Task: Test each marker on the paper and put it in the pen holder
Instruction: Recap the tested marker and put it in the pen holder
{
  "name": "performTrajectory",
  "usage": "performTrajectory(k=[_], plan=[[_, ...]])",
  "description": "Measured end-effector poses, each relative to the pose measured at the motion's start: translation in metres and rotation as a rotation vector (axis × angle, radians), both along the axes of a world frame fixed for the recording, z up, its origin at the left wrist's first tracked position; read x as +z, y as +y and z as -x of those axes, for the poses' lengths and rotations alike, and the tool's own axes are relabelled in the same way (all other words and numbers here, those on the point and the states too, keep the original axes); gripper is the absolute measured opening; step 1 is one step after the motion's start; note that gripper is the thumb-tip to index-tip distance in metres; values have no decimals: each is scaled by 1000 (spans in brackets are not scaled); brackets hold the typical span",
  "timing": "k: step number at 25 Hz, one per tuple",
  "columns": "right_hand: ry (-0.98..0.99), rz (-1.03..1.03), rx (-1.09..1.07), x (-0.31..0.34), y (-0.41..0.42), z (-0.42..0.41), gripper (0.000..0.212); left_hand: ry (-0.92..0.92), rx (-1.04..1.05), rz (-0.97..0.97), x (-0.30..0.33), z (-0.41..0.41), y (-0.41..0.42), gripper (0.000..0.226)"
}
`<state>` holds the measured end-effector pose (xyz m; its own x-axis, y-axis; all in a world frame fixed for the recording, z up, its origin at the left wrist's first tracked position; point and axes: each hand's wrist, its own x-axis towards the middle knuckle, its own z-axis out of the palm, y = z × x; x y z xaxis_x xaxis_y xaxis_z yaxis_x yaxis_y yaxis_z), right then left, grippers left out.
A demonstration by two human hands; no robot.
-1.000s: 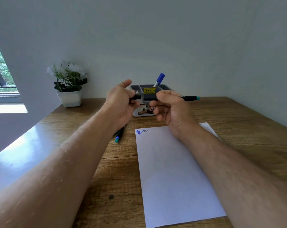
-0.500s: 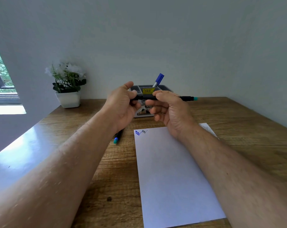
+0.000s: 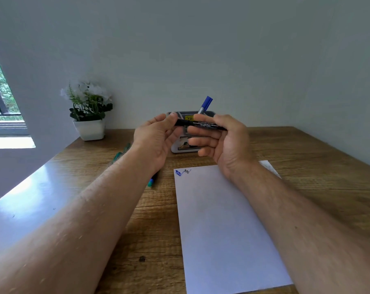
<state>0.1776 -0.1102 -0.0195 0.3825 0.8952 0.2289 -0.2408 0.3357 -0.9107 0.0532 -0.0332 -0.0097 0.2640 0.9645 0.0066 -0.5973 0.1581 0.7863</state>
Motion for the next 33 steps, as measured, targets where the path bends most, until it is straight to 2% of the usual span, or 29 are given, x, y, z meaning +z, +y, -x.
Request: performTrajectory(k=[2,3,5,8,13,21,25,33], plan=[[-53,-17,-55,0,-1,0,26,-3,12,-6,0,1,1,23],[-144,-33,-127,-1,-1,0,21,-4,27,0,0,1,2,22],[-429,-78,-298,-4,-1,0,13,-2,77,19,0,4,5,22],[-872,-151,-476,-12,2,1,17,-19,140,9,-1,9,7,14],[-1147,-176,-537,-18,6,2,16,18,150,-20,-4,7,8,19],[-1100,-193,-484,-18,8,7,10,-38,114,-43,-2,3,8,24],[-1078,-160,-498,-20,10,7,12,-28,78,-75,-4,-1,1,35],[-1141,-81,-493,-21,11,5,16,151,85,-216,-5,0,-2,54]])
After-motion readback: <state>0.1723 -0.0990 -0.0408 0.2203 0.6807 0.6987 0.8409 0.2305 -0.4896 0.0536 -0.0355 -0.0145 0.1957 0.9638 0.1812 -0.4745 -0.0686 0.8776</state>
